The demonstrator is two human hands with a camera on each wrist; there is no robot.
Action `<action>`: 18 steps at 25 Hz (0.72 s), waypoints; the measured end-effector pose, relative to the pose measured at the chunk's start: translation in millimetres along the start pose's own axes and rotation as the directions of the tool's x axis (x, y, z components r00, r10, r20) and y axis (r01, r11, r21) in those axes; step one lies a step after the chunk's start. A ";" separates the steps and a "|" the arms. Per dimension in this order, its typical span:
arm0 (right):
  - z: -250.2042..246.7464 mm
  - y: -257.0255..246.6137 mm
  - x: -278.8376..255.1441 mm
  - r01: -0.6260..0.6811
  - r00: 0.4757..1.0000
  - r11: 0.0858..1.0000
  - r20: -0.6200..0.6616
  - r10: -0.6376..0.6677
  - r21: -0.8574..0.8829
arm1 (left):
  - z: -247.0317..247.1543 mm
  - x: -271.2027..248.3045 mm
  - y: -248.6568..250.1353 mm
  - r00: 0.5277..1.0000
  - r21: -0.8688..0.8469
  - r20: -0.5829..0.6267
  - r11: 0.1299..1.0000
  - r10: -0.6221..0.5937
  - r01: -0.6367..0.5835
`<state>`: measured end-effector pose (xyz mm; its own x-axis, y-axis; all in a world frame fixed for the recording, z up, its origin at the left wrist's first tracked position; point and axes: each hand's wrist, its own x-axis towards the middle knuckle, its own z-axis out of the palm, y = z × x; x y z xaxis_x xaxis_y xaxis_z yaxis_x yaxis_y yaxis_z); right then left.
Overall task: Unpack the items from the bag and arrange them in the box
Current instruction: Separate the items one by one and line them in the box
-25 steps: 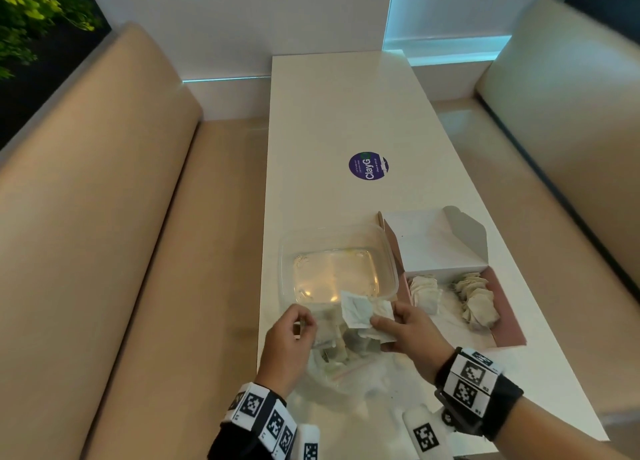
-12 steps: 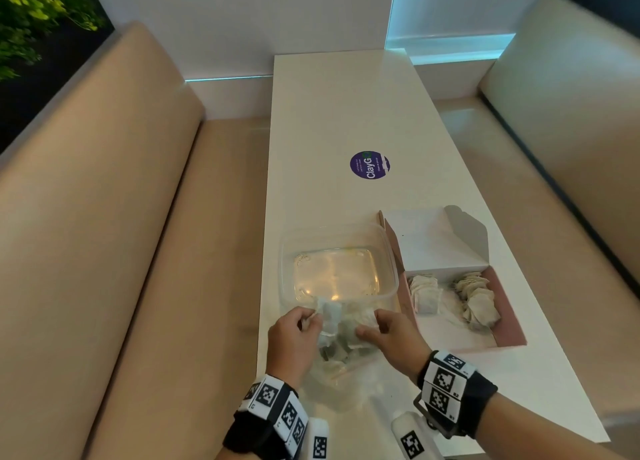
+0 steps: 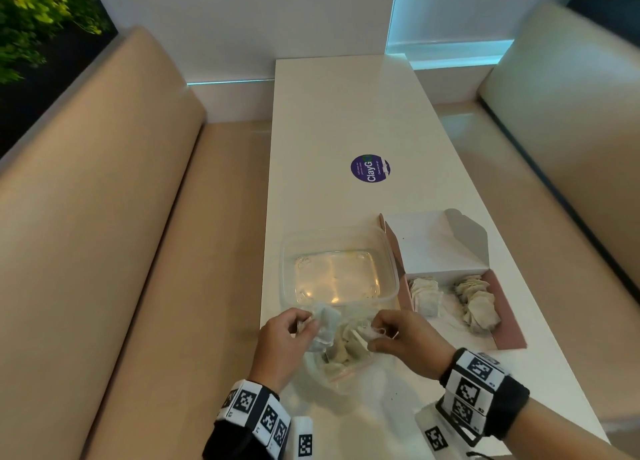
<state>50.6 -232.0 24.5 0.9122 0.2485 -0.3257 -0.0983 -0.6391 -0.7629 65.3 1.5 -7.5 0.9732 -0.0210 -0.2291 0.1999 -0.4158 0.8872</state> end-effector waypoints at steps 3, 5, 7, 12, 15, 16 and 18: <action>-12.3 -24.6 -5.0 0.130 0.974 0.988 0.198 -0.110 -0.089 | -2.9 1.9 2.9 0.994 0.014 0.105 1.000 0.018 -0.019; -12.7 -36.6 -2.0 0.222 0.953 0.962 0.243 -0.180 -0.160 | -2.4 1.0 6.6 0.976 0.030 0.212 0.998 0.048 -0.055; -7.7 -41.8 4.0 0.227 0.967 0.952 0.162 -0.196 -0.206 | -0.8 -2.1 11.5 0.944 0.014 0.315 0.995 0.093 -0.102; -0.9 -43.0 10.3 0.104 0.994 0.964 0.069 -0.090 -0.244 | 1.5 -5.4 16.7 0.910 0.034 0.392 0.987 0.134 -0.160; 0.1 -38.5 9.3 0.119 0.992 0.967 0.060 -0.108 -0.224 | 0.2 -7.2 17.2 0.910 -0.019 0.395 0.992 0.124 -0.127; -1.3 -36.5 8.8 0.099 0.995 0.979 0.026 -0.096 -0.176 | -0.2 -7.5 15.8 0.915 -0.067 0.387 0.993 0.113 -0.095; -6.6 -33.1 7.6 0.051 0.998 0.998 -0.041 -0.052 -0.036 | -2.8 -7.8 12.7 0.933 -0.177 0.345 0.983 0.099 -0.039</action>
<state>63.4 -213.7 51.0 0.9316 0.2514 -0.2625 -0.0378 -0.6511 -0.7580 60.6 -1.1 6.7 0.8890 -0.3743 -0.2637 0.1784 -0.2472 0.9524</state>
